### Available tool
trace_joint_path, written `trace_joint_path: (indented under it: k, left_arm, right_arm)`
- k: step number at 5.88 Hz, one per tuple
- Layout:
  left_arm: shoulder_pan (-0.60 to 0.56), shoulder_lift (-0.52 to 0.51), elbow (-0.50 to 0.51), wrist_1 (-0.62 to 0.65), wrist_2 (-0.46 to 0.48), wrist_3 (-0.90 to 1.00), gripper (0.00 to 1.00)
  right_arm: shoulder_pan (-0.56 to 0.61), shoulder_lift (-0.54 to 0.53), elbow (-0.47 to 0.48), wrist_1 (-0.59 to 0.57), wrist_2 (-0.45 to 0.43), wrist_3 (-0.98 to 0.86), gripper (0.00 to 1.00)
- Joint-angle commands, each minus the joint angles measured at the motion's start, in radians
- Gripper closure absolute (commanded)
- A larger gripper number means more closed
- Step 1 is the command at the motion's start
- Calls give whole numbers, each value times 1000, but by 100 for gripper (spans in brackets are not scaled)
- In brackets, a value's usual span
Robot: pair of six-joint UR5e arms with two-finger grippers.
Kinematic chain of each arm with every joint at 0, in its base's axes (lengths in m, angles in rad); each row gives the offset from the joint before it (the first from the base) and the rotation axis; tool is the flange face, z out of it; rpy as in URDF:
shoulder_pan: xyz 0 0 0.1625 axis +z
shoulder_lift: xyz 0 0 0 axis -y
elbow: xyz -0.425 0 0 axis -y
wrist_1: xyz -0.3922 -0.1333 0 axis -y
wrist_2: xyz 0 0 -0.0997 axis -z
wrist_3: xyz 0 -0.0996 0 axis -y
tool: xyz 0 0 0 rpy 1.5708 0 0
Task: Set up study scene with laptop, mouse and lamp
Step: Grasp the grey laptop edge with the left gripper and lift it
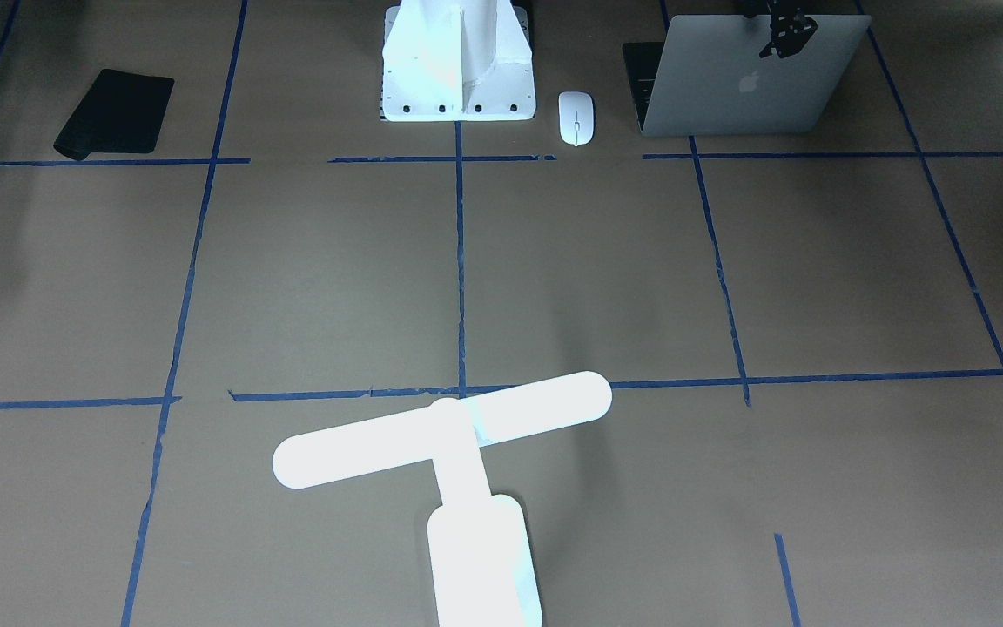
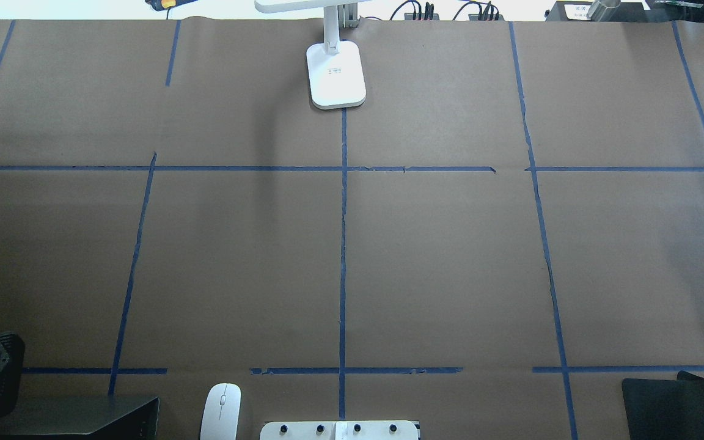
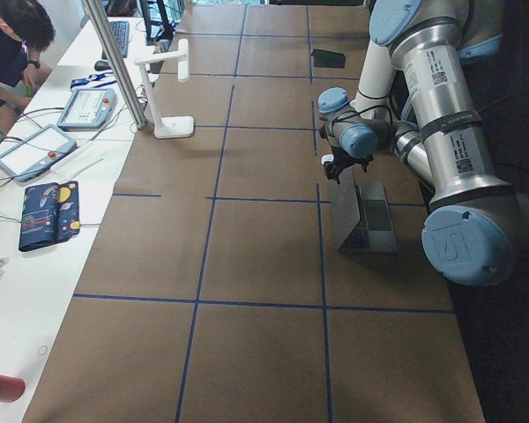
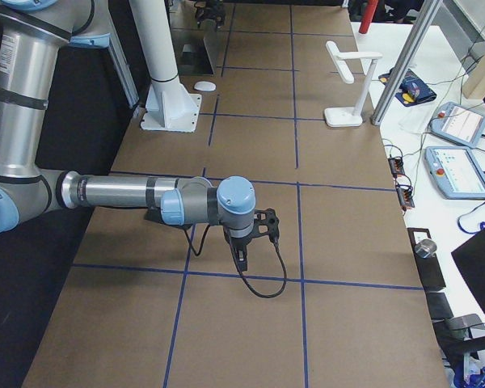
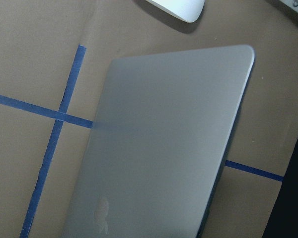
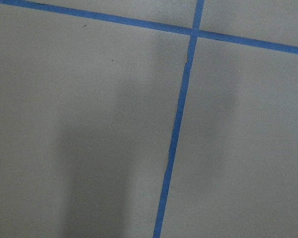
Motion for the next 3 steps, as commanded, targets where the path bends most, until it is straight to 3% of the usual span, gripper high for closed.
trace_joint_path:
  k: [1,3]
  left_arm:
    - [14,-22,40,1,25,-8,2]
    - [20,-28,65,3,25,-9,8]
  right_arm:
    - [0,8,-1,-2,0,1,0]
    - [0,8,-1,-2,0,1,0]
